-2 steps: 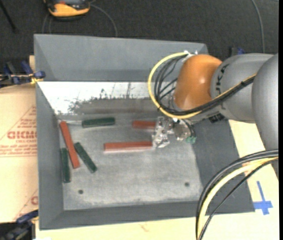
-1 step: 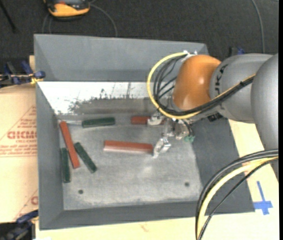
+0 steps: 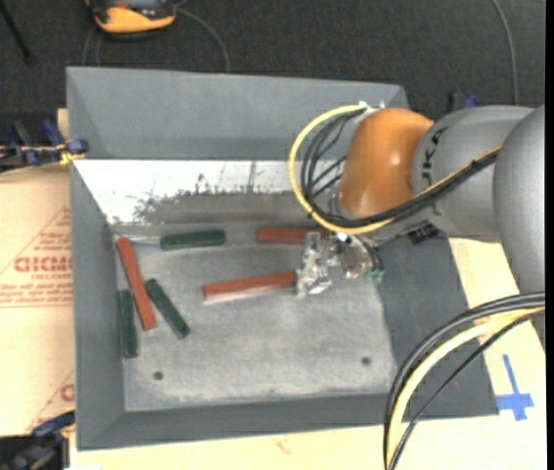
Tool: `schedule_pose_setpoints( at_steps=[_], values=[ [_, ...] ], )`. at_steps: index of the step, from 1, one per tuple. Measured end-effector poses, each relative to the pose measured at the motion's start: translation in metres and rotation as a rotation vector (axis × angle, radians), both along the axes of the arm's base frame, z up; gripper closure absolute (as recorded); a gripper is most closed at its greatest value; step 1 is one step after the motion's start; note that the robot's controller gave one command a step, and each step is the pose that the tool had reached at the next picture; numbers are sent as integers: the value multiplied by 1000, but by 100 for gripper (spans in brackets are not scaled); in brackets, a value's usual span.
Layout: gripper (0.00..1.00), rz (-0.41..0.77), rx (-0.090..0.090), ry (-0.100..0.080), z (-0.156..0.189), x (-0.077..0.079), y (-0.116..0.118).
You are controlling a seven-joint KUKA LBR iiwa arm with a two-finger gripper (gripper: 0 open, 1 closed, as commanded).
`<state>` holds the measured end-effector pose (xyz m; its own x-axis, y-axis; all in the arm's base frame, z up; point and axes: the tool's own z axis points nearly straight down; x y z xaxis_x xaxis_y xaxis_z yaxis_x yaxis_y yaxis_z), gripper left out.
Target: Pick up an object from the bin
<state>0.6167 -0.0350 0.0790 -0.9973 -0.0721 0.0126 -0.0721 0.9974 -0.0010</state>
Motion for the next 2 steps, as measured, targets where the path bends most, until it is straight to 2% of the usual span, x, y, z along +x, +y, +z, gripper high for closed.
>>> schedule_pose_setpoints(
  at_steps=[1,2],
  values=[
    [100,0,0,-5,0,1,0],
    [100,3,1,-11,43,-2,2]
  ],
)
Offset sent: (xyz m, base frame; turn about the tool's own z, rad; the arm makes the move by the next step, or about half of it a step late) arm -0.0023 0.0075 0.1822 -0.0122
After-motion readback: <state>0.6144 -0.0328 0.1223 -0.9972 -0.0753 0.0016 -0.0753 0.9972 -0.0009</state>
